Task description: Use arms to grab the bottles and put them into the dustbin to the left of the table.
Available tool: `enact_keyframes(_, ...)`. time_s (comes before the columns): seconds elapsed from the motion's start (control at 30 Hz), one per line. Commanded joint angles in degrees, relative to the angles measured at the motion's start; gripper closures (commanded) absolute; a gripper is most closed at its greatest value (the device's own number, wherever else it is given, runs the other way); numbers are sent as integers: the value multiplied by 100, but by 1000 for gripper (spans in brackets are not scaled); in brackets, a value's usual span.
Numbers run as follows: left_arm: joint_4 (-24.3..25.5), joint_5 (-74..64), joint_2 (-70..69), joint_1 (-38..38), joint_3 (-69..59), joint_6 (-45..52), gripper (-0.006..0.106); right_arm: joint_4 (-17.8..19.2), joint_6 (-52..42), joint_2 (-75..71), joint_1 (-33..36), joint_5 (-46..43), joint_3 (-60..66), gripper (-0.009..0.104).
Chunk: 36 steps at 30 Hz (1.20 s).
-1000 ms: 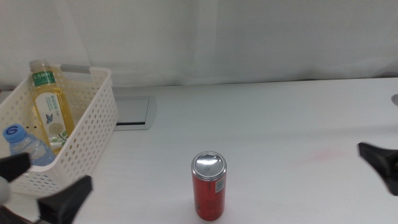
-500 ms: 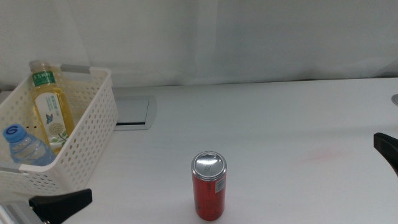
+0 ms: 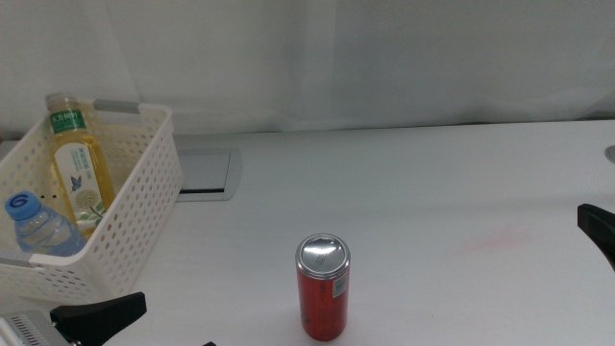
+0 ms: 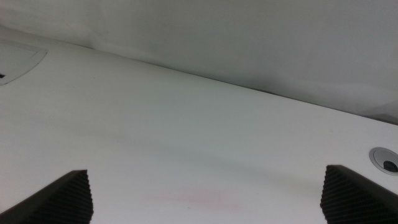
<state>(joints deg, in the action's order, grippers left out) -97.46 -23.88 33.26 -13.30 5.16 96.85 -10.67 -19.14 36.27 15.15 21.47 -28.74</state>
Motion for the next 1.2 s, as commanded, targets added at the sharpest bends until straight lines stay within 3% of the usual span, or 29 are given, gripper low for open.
enact_keyframes(0.0, -195, -6, 13, -34, -23, 39, 12, 65, -20, -15, -35, -85, 28, -8)
enact_keyframes(0.3, -224, -20, 13, -34, -23, 158, 12, 52, -20, -15, -35, -85, 28, -8)
enact_keyframes(0.37, 678, -152, 13, -34, 38, -459, 12, 52, -20, -15, -35, -85, 28, -8)
enact_keyframes(0.47, 2487, 230, 13, -34, 174, -2487, 12, 14, -20, -15, -35, -85, 28, -8)
enact_keyframes(0.53, 3405, 841, 13, -44, 186, -3971, 12, 14, -20, -15, -35, -85, 28, -8)
enact_keyframes(0.6, 4019, 1073, 13, -106, 186, -4662, 12, 11, -20, -15, -35, -85, 28, -8)
enact_keyframes(0.73, 4715, 1787, 13, -671, 199, -5744, 12, 11, -20, -15, -35, -85, 28, -8)
enact_keyframes(0.9, 5795, 2917, 13, -2000, 199, -6945, 12, 11, -20, -15, -35, -85, 28, -8)
enact_keyframes(1.17, 5966, 4276, 560, -3548, 184, -7051, 12, 11, -20, -15, -35, -85, 28, -8)
